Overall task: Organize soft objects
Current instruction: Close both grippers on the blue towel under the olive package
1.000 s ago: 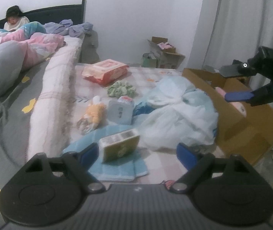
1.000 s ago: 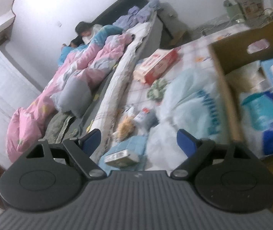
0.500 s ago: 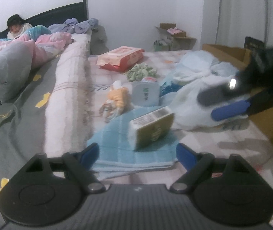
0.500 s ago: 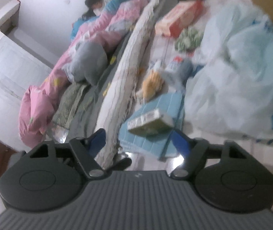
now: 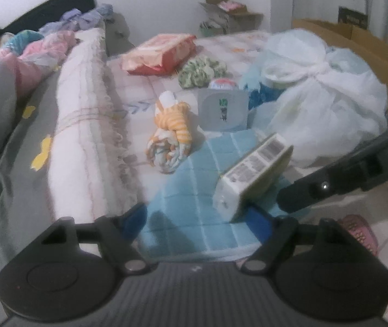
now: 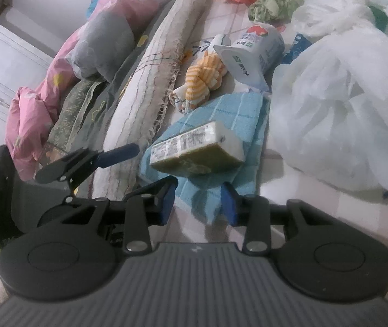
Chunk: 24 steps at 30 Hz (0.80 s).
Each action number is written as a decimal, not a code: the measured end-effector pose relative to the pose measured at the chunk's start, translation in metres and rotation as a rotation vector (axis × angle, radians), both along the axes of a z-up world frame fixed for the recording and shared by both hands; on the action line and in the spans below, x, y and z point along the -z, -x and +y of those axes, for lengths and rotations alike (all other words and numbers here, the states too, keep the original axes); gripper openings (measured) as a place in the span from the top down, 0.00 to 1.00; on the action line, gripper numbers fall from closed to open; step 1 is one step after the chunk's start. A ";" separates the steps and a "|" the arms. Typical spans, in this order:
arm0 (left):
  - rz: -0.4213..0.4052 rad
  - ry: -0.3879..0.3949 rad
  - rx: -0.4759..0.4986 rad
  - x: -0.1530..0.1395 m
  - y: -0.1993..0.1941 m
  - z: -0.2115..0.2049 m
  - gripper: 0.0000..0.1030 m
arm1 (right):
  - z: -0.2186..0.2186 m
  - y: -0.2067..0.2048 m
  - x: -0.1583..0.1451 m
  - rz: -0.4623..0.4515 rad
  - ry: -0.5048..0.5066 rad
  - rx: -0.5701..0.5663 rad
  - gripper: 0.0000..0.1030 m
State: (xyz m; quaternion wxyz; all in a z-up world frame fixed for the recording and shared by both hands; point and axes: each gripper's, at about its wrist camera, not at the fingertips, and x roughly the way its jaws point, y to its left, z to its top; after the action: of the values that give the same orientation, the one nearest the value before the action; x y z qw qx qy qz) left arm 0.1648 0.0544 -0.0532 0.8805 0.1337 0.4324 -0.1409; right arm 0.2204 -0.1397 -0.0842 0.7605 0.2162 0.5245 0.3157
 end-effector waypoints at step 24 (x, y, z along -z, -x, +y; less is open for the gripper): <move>0.290 0.356 -0.036 0.008 -0.008 0.000 0.22 | -0.024 -0.011 0.032 0.089 -0.087 0.057 0.73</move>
State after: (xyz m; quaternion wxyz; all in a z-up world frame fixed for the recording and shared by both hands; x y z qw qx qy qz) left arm 0.1727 0.0541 -0.0608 0.8212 -0.0532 0.5251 -0.2167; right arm 0.2311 -0.1642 -0.1164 0.7351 0.2777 0.5371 0.3067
